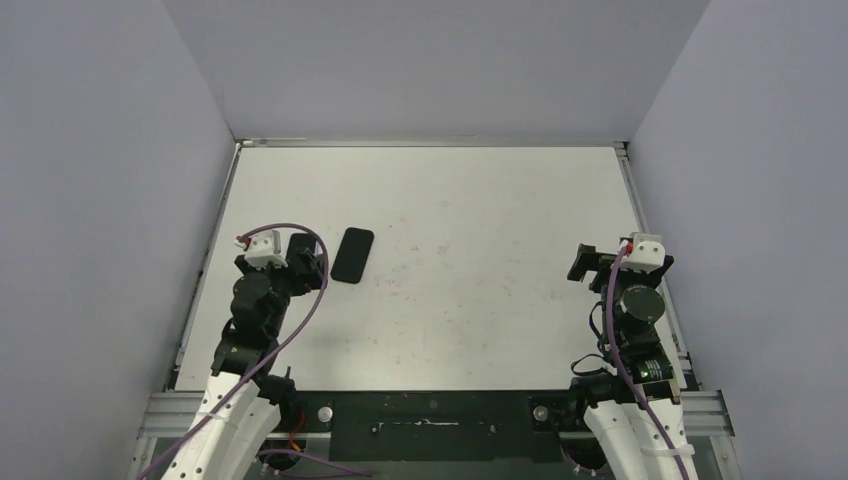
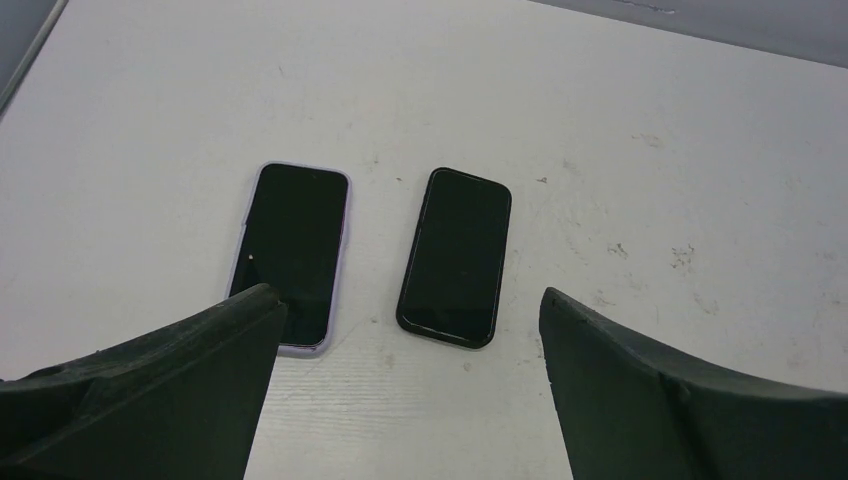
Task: Take the phone out of the phone case
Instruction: Pick up the phone at the center of the board.
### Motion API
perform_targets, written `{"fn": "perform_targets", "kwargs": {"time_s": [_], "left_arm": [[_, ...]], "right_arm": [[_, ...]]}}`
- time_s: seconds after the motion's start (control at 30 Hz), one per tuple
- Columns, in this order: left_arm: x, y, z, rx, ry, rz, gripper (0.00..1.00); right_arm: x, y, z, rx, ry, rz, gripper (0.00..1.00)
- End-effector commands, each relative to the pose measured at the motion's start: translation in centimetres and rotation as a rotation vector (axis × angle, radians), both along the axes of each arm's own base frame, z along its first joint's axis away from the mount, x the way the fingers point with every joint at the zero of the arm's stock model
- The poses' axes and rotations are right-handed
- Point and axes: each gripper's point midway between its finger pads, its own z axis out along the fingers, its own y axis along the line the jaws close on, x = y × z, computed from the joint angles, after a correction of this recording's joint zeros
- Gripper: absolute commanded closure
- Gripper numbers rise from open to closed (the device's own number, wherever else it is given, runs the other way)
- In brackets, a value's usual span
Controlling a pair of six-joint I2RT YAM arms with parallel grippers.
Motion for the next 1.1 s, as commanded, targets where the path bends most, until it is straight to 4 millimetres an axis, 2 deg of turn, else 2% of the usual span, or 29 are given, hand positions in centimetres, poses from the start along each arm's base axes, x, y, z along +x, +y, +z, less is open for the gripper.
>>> {"fn": "perform_targets", "kwargs": {"time_s": [0.0, 0.2, 0.4, 0.6, 0.83, 0.93, 1.07], "left_arm": [[0.9, -0.8, 3.1, -0.005, -0.083, -0.048, 0.03], [2.3, -2.4, 2.4, -0.046, -0.029, -0.106, 0.03], [4.9, -5.4, -0.2, -0.090, 0.128, -0.223, 0.03], [8.2, -6.7, -2.7, -0.110, 0.269, -0.242, 0.03], [11.1, -8.2, -5.7, 0.008, 0.522, -0.355, 0.03], [11.9, -8.6, -7.8, 0.056, 0.638, -0.400, 0.03], [13.2, -8.9, -9.1, 0.084, 0.726, -0.410, 0.03]], "right_arm": [[-0.2, 0.0, 2.7, 0.014, -0.073, -0.005, 0.00], [0.1, 0.2, 2.0, 0.018, -0.059, 0.004, 0.00], [0.5, 1.4, 1.3, 0.010, -0.032, 0.048, 0.00], [0.7, 2.1, 1.1, 0.008, -0.025, 0.078, 0.00], [0.7, 2.1, 1.0, 0.008, -0.017, 0.074, 0.00], [0.7, 2.2, 0.9, 0.006, -0.011, 0.077, 0.00], [0.7, 2.2, 0.8, 0.004, -0.006, 0.075, 0.00]]}}
